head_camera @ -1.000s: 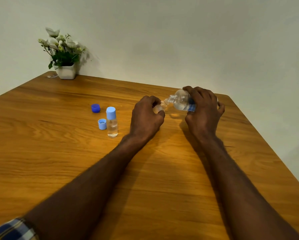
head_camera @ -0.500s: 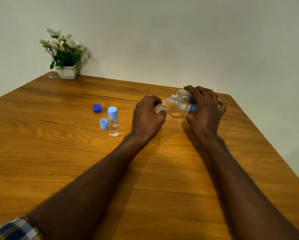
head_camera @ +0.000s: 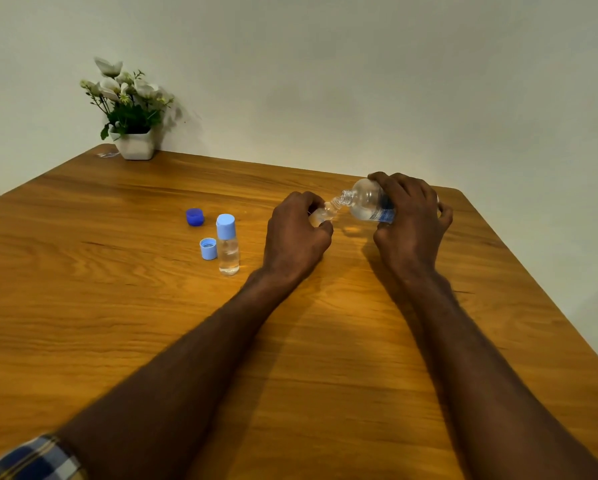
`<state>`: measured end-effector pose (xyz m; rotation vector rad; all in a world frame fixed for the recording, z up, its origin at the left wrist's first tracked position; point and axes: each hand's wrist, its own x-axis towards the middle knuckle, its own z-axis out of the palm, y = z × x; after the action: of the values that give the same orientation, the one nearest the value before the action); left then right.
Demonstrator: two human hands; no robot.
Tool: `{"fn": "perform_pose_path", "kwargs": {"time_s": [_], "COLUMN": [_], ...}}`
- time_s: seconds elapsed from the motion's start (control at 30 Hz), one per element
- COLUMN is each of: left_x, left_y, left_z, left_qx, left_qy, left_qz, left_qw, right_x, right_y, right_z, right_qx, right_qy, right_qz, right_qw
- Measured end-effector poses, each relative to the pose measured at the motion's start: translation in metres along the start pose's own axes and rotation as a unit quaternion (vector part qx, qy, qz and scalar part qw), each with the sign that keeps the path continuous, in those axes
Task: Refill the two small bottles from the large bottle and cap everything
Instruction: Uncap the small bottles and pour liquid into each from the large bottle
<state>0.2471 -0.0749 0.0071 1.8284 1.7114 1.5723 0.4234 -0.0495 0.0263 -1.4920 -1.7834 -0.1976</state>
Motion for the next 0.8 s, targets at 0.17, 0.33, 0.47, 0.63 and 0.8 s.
{"fn": "perform_pose_path", "kwargs": {"time_s": [0.17,0.33,0.47,0.63,0.8], "left_x": [-0.0005,-0.001,-0.0012,-0.001,-0.0017], "left_y": [0.0003,0.0009,0.0009,0.0004,-0.0002], "left_z": [0.0,0.0,-0.0001,0.0,-0.0002], "left_qx": [0.0,-0.001,-0.003,-0.004,-0.008], "left_qy": [0.0,-0.003,-0.004,-0.003,-0.004], "left_qz": [0.001,-0.003,0.0,-0.002,-0.001], "left_qw": [1.0,1.0,1.0,1.0,1.0], "right_x": [-0.0004,-0.0003,-0.0005,-0.0001,-0.0002], "right_y": [0.0009,0.0005,0.0015,0.0013,0.0008], "right_z": [0.0007,0.0008,0.0012,0.001,0.001], "right_qx": [-0.003,-0.002,-0.003,-0.003,-0.005], "right_qy": [-0.001,-0.002,-0.001,-0.003,0.0], "right_qz": [0.001,0.005,0.002,0.004,0.006], "right_qw": [1.0,1.0,1.0,1.0,1.0]}}
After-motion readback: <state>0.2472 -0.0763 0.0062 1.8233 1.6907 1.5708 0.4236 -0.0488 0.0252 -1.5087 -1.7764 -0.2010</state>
